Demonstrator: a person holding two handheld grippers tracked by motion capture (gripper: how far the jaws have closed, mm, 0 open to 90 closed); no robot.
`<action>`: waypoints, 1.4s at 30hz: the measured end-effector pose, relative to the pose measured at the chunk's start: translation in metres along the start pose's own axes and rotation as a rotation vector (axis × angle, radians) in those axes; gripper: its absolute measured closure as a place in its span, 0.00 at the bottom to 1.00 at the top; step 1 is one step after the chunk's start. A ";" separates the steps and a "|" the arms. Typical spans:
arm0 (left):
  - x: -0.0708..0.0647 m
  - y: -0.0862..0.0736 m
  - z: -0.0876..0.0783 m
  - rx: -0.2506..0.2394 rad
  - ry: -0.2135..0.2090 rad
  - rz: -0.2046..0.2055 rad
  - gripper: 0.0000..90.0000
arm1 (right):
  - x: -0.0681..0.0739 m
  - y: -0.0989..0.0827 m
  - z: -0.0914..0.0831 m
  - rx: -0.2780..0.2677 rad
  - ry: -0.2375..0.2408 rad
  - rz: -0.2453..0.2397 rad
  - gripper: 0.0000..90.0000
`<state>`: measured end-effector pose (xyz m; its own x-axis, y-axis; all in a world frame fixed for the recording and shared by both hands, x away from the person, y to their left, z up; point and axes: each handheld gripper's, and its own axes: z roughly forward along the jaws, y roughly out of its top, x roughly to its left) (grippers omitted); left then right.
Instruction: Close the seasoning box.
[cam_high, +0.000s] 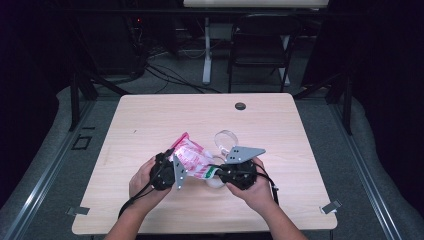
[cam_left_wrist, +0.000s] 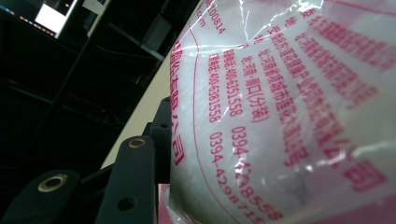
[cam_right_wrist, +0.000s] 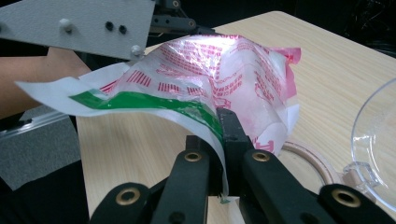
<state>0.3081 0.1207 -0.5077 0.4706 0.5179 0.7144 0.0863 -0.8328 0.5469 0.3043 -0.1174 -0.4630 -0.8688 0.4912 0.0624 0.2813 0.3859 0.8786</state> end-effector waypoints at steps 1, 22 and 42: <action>0.001 0.001 0.000 0.001 0.005 0.012 0.67 | -0.001 0.000 0.000 -0.001 0.002 0.007 1.00; 0.011 0.021 -0.001 0.051 0.089 0.205 0.68 | -0.014 -0.006 -0.001 -0.005 -0.024 0.066 1.00; 0.017 0.029 -0.002 0.082 0.100 0.318 0.68 | -0.017 -0.010 0.003 -0.002 -0.028 0.083 1.00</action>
<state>0.3165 0.1059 -0.4792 0.3970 0.2428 0.8851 0.0208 -0.9665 0.2558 0.3171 -0.1272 -0.4742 -0.8309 0.5428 0.1220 0.3509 0.3410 0.8721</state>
